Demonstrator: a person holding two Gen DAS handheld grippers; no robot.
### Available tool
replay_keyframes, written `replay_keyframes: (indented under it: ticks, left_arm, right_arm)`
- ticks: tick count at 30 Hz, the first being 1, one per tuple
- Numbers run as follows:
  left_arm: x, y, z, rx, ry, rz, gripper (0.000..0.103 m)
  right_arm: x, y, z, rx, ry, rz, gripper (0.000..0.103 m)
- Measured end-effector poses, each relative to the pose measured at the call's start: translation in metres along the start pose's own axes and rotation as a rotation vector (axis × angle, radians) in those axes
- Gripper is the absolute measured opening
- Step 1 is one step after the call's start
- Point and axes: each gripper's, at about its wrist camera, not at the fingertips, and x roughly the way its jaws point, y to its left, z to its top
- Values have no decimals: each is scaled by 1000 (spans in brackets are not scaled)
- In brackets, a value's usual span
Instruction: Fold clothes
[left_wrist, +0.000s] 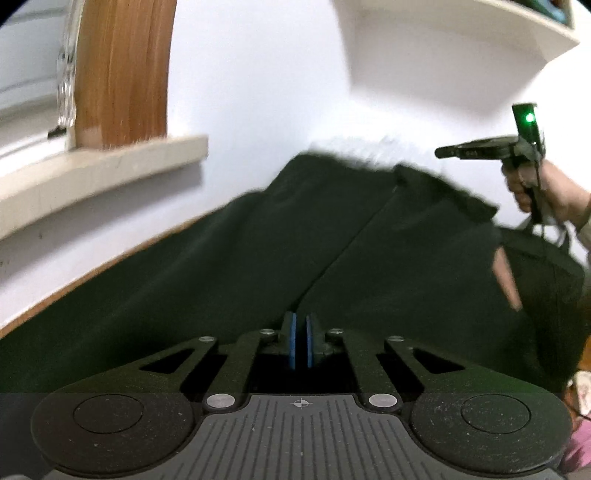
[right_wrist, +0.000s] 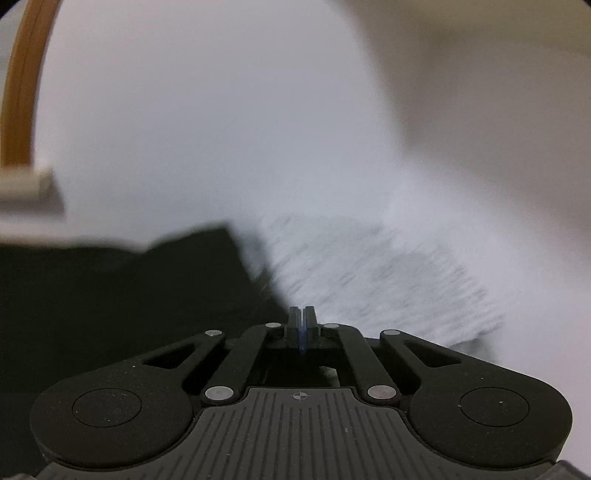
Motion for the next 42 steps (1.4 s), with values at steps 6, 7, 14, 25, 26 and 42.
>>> replay_keyframes:
  ticks: [6,7,14,25,26,42]
  left_arm:
    - [1,-2,3,9,25,25,5]
    - [5,-1,1,8,37,29,5]
    - [13,8,-7,-28,49,22,6]
    - [-28,-5,17,-21,-89,-38,5]
    - [-30,-2,22,-35,-105,-22,5]
    - [3,10,13,-69,14,227,81]
  right_arm:
    - [12,-6,3,-5,63,71,30]
    - [21,0,1,-18,71,64,39]
    - [49,21,-18,-90,148,47,37]
    - [18,10,21,-55,14,-23,7]
    - [15,10,27,-50,-3,-36,7]
    - [10,43,-18,32,100,197,43]
